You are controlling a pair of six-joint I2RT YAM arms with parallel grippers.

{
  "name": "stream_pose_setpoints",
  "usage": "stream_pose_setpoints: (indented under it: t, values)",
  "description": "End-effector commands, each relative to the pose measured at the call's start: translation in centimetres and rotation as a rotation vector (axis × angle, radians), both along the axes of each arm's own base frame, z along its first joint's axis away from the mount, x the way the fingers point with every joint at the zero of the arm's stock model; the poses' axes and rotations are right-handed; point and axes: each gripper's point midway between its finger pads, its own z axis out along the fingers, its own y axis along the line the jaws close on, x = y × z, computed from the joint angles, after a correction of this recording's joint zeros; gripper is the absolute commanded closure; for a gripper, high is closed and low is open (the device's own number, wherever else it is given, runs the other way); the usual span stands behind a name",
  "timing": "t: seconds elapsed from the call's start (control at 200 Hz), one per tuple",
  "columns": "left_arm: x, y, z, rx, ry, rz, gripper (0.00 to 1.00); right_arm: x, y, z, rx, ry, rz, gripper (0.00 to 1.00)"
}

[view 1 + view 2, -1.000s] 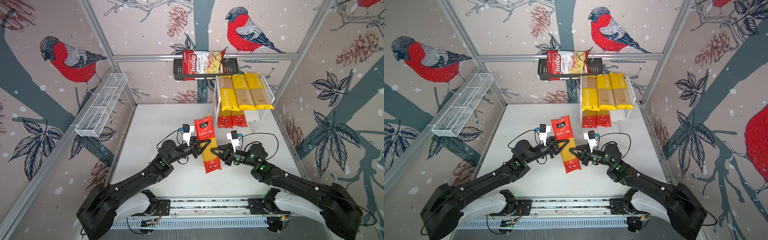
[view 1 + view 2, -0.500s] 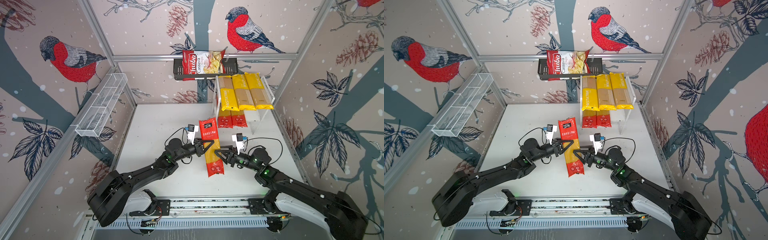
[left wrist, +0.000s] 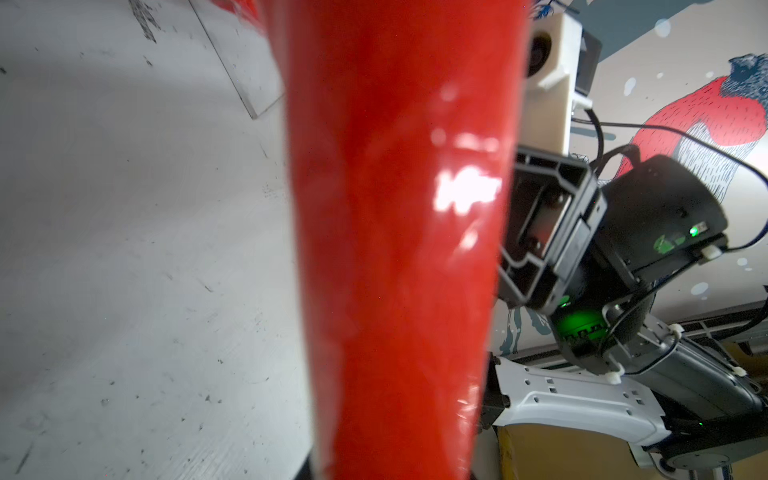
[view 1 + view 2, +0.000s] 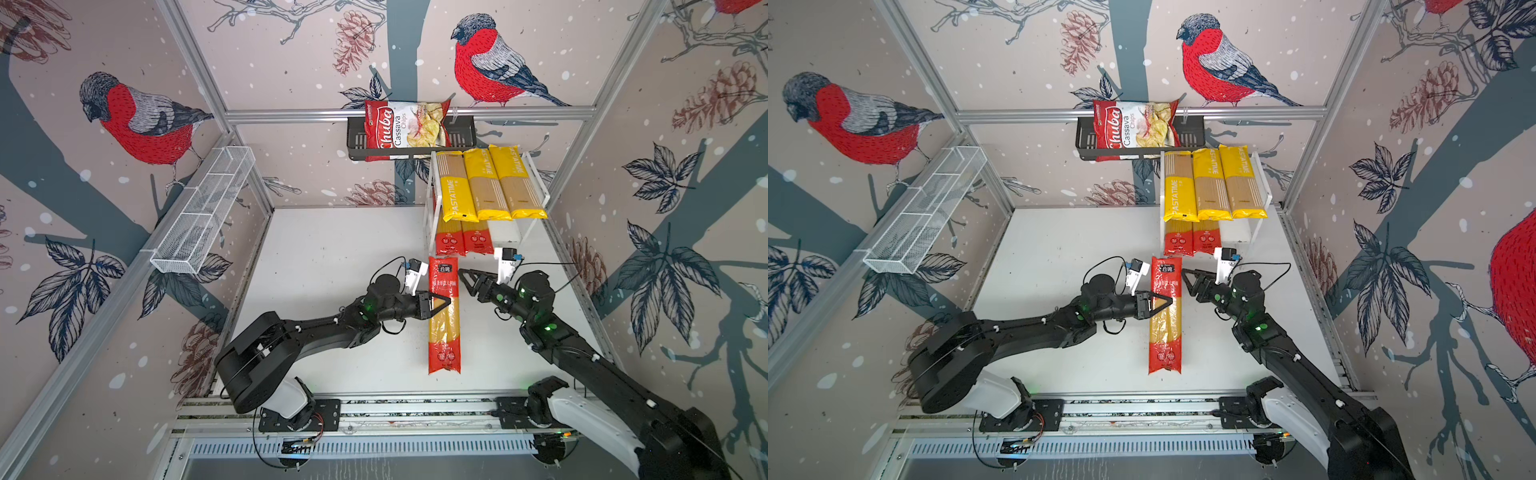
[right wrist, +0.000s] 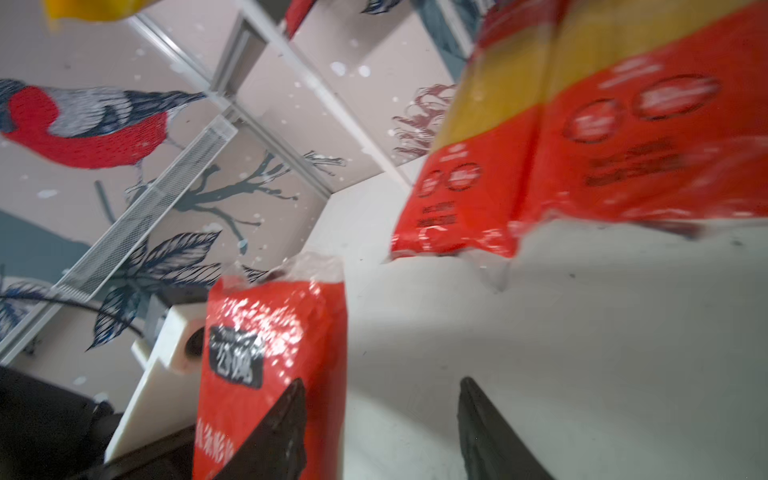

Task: Place and organize the pasta boxes and bags onto the shelf
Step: 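Push the red pack against the shelf beside the other red packs with both grippers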

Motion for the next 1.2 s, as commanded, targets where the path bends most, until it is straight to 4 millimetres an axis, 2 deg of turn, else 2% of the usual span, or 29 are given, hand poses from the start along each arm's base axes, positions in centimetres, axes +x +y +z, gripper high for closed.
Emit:
stream_pose_setpoints:
  t: [0.0,0.275,0.47,0.49,0.595,0.901,1.191]
  values:
    - [0.0,-1.7,3.3,-0.118,-0.033,-0.066,0.92,0.6,-1.7,-0.9,0.0,0.072,-0.059,0.41]
    - [3.1,-5.0,2.3,-0.13,0.051,-0.077,0.93,0.6,-3.7,-0.8,0.0,0.058,-0.135,0.41]
    - [6.2,-4.8,2.4,-0.18,0.095,-0.033,0.96,0.3,-4.2,-1.6,-0.006,0.086,-0.144,0.4]
    - [6.6,-5.0,3.5,-0.202,0.079,-0.032,0.96,0.2,-4.3,-1.7,-0.006,0.089,-0.145,0.4]
    - [7.6,-5.4,4.5,-0.215,0.066,-0.015,0.96,-0.3,-4.4,-2.6,0.001,0.112,-0.141,0.39]
    - [9.3,-6.6,5.6,-0.227,0.049,0.008,0.96,-1.2,-4.8,-3.7,0.021,0.147,-0.138,0.36]
    - [12.7,-6.5,7.3,-0.28,0.008,0.108,0.96,-2.2,-4.5,-4.1,0.134,0.188,-0.093,0.26]
